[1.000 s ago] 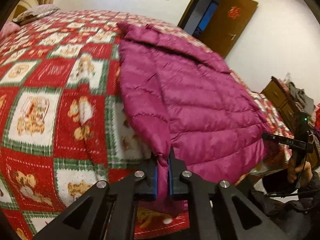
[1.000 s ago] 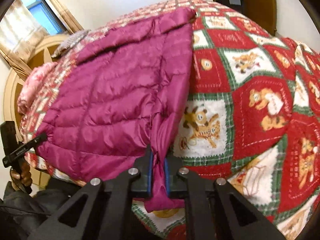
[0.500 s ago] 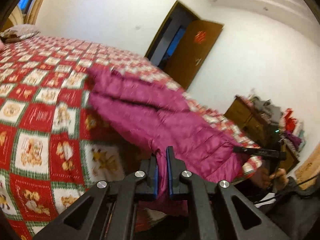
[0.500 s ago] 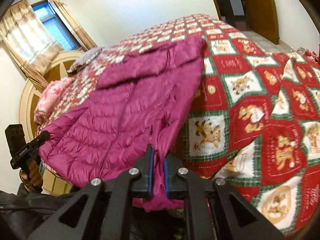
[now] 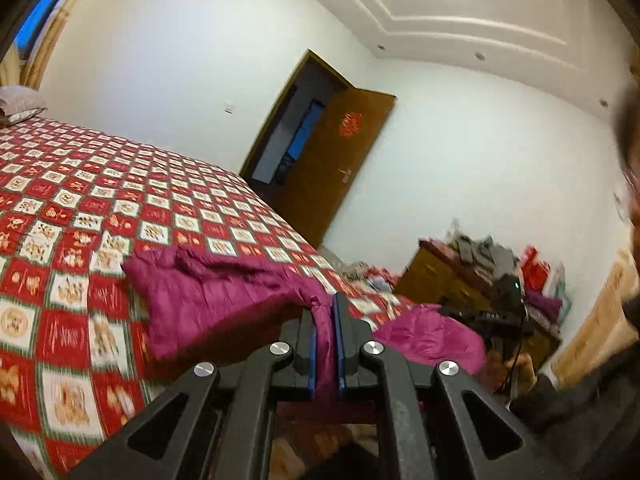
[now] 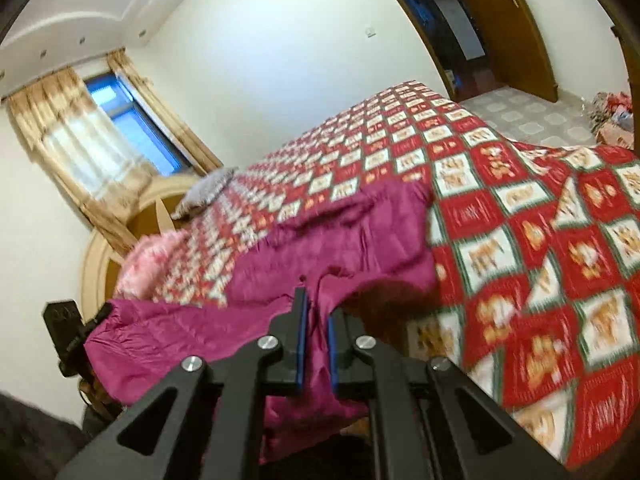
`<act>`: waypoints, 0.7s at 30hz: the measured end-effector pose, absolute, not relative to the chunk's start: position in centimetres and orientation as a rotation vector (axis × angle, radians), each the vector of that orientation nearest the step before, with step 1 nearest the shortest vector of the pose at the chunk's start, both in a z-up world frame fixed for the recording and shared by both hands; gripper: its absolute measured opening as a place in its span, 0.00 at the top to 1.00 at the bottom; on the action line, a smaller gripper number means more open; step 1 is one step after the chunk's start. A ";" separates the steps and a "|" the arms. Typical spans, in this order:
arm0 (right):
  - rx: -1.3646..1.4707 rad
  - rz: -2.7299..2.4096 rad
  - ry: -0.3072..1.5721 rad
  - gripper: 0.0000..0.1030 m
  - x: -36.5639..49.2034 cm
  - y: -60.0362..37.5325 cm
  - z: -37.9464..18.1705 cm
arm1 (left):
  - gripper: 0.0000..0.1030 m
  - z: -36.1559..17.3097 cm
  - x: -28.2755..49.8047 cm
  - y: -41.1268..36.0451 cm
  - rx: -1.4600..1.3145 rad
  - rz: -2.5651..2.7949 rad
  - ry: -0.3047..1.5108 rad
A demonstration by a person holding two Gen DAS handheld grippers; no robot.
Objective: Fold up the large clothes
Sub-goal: 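Lift the hem with both grippers and fold it over toward the collar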
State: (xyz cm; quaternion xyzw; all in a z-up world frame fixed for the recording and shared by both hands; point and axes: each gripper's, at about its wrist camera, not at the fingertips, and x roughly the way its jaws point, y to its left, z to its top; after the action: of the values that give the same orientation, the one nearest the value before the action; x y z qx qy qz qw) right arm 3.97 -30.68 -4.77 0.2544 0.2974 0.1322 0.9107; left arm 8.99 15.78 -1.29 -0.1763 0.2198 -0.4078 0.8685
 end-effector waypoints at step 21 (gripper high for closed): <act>0.650 0.015 0.809 0.89 33.1 -34.3 -16.3 | 0.94 -14.1 39.2 9.8 -0.324 -0.252 0.938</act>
State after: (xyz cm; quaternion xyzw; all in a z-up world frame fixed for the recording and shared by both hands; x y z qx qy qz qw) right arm 33.07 -34.32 -16.33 0.3107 0.3868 0.0071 0.8682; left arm 39.17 9.75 -14.12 -0.1548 0.4488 -0.1208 0.8718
